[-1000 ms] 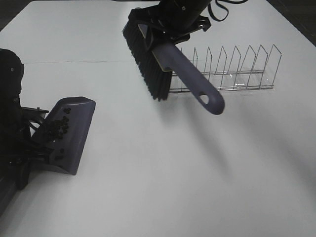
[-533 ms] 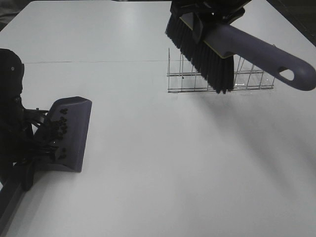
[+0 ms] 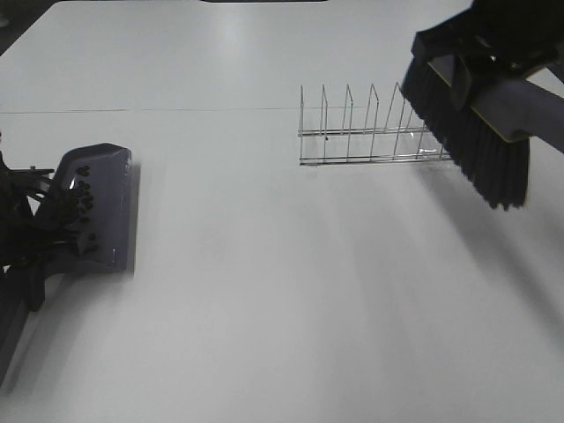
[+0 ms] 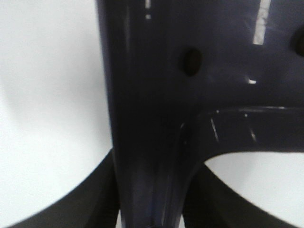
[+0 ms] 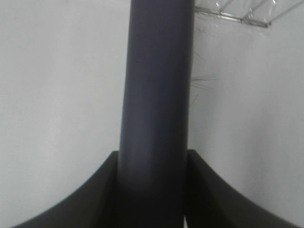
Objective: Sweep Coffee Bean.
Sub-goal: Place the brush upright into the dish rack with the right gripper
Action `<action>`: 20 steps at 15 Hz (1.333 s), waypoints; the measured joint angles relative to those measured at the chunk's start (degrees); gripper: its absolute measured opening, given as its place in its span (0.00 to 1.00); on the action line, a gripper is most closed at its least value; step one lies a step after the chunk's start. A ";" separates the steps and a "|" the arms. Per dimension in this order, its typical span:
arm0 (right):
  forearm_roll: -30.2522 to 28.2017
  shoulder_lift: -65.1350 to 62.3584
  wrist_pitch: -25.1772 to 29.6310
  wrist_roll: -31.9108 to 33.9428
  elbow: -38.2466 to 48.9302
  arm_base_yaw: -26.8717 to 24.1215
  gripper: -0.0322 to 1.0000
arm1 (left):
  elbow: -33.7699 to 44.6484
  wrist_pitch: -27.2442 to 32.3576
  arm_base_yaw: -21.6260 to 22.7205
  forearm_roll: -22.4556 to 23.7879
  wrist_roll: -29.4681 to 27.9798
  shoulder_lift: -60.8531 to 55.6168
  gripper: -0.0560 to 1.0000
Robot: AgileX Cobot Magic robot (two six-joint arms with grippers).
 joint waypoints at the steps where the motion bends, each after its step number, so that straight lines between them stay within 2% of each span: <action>1: -0.11 -0.11 -0.46 0.86 2.46 -1.83 0.33 | 0.00 0.11 0.92 0.06 0.00 -0.29 0.37; 3: -0.74 0.69 -0.52 2.18 5.50 -3.78 0.33 | 0.00 1.20 1.09 0.11 0.00 -0.40 0.37; 7: -4.64 3.21 -2.01 7.68 5.73 -3.90 0.33 | 0.00 1.83 1.09 0.00 0.34 -0.40 0.37; 10: -6.36 8.31 -3.09 10.60 5.73 -3.90 0.33 | 0.00 2.86 1.03 -1.83 3.38 -0.40 0.37; 15: -5.67 12.15 -6.53 11.29 5.73 -8.02 0.33 | -0.97 2.86 1.03 -2.41 4.53 -3.21 0.37; 20: -5.04 12.55 -11.57 10.49 5.67 -9.05 0.33 | -3.55 2.92 1.03 -1.09 4.53 -4.41 0.37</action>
